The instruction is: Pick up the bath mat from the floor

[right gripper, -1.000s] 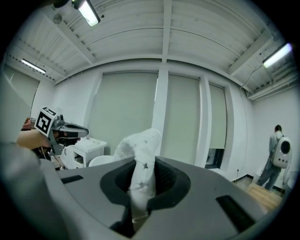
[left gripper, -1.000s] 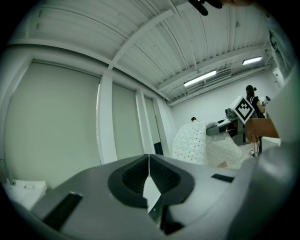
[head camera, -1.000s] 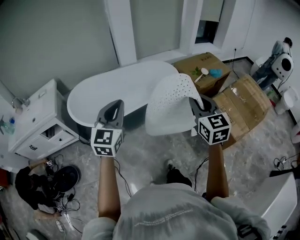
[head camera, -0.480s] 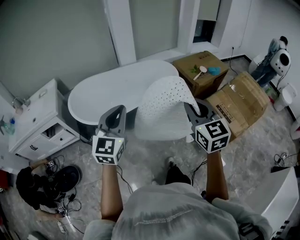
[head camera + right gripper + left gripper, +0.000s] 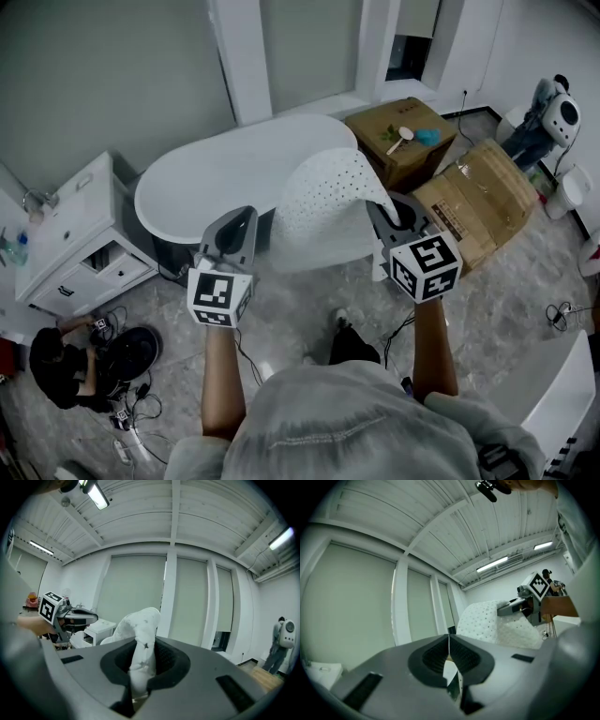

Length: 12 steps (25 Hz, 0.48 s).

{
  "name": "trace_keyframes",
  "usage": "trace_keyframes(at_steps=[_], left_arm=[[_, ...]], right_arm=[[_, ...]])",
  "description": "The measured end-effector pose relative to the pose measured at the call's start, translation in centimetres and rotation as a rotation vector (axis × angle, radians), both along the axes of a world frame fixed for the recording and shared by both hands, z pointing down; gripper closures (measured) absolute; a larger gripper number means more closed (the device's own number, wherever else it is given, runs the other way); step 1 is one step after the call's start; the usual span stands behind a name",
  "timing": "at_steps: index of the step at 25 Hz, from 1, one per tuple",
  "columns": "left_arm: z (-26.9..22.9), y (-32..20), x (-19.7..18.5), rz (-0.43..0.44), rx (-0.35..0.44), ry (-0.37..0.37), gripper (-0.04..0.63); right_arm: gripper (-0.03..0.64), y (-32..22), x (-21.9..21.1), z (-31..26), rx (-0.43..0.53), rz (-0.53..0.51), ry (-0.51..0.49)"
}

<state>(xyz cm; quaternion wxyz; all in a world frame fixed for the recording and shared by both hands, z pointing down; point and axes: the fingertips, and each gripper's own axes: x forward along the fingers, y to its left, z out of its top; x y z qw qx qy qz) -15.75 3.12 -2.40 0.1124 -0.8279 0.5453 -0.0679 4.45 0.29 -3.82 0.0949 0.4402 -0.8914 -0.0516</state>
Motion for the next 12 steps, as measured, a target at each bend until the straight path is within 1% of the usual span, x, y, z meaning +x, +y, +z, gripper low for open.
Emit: trace_keyframes(at_steps=[5,12], left_arm=[[1.0,-0.2,0.3,0.013,-0.039,0.010,0.577],[1.3,-0.3,0.8,0.025,-0.052,0.023,0.577]], right_arm=[[0.574,-0.1,0.2,0.4,-0.008,0.002,0.007],[0.574,-0.1,0.7,0.9,-0.015,0.000,0.008]])
